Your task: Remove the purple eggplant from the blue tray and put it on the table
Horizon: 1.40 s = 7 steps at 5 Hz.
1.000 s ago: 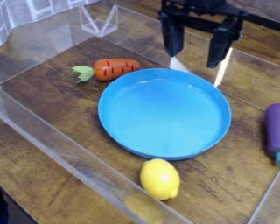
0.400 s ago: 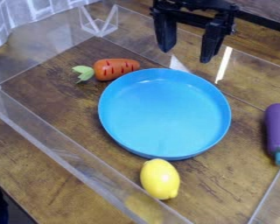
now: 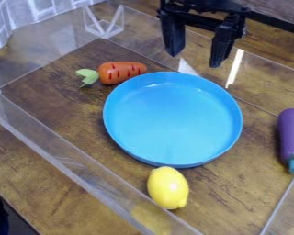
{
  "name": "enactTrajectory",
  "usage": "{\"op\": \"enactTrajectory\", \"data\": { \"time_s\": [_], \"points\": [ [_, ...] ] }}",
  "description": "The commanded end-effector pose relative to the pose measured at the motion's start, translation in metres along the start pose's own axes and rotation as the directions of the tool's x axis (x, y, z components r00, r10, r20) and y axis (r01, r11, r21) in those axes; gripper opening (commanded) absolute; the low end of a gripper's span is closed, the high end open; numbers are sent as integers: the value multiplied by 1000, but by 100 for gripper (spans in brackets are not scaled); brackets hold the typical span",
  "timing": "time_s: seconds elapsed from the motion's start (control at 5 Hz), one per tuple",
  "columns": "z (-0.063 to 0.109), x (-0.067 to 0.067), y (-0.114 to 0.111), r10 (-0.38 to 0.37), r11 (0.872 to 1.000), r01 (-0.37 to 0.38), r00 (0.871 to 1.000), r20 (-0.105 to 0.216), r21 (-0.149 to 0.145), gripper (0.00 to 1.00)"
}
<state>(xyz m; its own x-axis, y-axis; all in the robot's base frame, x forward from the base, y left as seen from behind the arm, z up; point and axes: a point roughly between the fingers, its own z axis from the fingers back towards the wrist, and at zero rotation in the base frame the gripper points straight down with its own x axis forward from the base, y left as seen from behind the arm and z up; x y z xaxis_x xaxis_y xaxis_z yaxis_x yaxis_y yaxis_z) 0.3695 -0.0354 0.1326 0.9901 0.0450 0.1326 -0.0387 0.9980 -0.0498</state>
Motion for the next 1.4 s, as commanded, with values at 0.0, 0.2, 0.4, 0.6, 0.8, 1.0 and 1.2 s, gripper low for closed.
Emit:
{"op": "enactTrajectory", "data": {
  "time_s": [0.0, 0.2, 0.4, 0.6, 0.8, 1.0, 1.2],
  "points": [
    [22, 4, 7, 19, 1000, -18, 997, 70, -7, 100],
    [21, 5, 8, 21, 1000, -21, 997, 70, -2, 100],
    [14, 5, 6, 18, 1000, -18, 998, 53, -3, 100],
    [7, 4, 5, 15, 1000, -15, 999, 35, -5, 100],
    [0, 4, 3, 12, 1000, -12, 1000, 18, -6, 100],
    [-7, 4, 1, 8, 1000, -8, 1000, 1, -7, 100],
    [-13, 3, -1, 3, 1000, -3, 1000, -15, -9, 100]
  ]
}}
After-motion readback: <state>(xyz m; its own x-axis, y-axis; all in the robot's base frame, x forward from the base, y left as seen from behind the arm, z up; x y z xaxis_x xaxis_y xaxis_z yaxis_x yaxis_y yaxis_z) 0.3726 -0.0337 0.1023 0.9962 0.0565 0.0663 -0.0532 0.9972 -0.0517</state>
